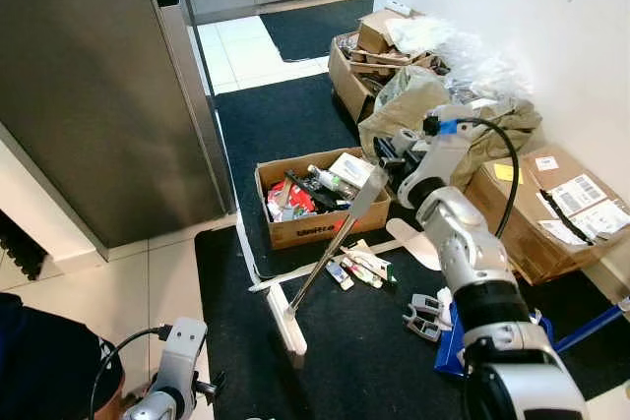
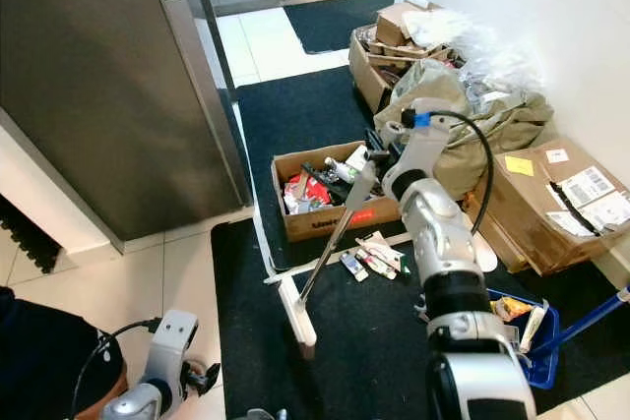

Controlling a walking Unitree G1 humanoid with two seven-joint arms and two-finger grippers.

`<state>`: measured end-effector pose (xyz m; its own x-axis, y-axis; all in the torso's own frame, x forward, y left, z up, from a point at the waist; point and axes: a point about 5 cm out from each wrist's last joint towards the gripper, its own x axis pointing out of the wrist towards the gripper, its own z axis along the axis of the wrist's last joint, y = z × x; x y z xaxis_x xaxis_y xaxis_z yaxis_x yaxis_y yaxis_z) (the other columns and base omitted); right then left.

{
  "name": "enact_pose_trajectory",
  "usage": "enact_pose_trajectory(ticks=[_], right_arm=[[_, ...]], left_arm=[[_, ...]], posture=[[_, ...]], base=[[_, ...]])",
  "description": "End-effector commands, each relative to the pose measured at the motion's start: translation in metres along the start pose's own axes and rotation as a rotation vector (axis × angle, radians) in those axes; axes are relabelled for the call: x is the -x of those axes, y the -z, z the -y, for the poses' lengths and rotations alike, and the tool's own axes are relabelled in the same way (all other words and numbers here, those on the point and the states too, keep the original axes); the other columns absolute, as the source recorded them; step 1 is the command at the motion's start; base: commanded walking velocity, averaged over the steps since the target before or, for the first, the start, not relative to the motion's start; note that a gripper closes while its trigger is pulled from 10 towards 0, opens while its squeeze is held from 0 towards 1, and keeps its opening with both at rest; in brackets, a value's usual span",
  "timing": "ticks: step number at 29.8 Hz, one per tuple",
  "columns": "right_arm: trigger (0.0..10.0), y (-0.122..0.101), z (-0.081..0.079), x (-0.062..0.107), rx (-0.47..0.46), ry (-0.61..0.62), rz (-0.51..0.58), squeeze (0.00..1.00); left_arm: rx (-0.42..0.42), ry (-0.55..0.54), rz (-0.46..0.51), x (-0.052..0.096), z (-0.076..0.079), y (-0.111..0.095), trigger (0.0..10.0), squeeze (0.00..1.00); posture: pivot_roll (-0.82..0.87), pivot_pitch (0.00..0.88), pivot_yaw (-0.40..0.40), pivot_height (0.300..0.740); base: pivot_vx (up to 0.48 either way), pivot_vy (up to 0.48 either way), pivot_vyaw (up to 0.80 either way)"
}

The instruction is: Sweep floor

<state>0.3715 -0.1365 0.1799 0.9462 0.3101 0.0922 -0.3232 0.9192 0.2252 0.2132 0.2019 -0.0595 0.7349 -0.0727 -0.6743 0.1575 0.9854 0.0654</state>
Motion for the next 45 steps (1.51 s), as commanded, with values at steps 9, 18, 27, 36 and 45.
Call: enact_pose_trajectory(ticks=[9,18,27,36,45], right_arm=[[10.0,0.004,-0.019,0.002,-0.020,-0.032,0.008,0.00],[10.0,0.021,-0.045,0.006,-0.023,-0.140,-0.047,0.00],[10.0,0.027,-0.063,0.013,0.016,-0.263,-0.064,0.00],[10.0,0.026,-0.061,0.013,-0.016,-0.228,-0.059,0.00],[10.0,0.026,-0.070,0.019,0.001,-0.301,-0.062,0.00]], left_arm=[[-0.016,0.005,-0.025,0.001,0.000,0.005,10.0,0.00],[-0.033,0.000,-0.015,0.001,-0.002,0.003,10.0,0.00],[-0.037,0.004,-0.015,0.002,-0.006,0.004,10.0,0.00],[-0.044,0.015,-0.013,0.003,-0.007,0.004,10.0,0.00],[-0.047,0.022,-0.013,0.003,-0.007,0.004,10.0,0.00]], posture=[[-0.04,0.072,0.074,0.740],[-0.04,0.079,0.079,0.740],[-0.04,0.084,0.086,0.740],[-0.04,0.094,0.095,0.740],[-0.04,0.098,0.102,0.740]], base=[[0.000,0.000,-0.77],[0.000,0.000,0.00],[0.195,0.000,0.22],[0.414,0.000,0.07],[0.428,0.000,0.35]])
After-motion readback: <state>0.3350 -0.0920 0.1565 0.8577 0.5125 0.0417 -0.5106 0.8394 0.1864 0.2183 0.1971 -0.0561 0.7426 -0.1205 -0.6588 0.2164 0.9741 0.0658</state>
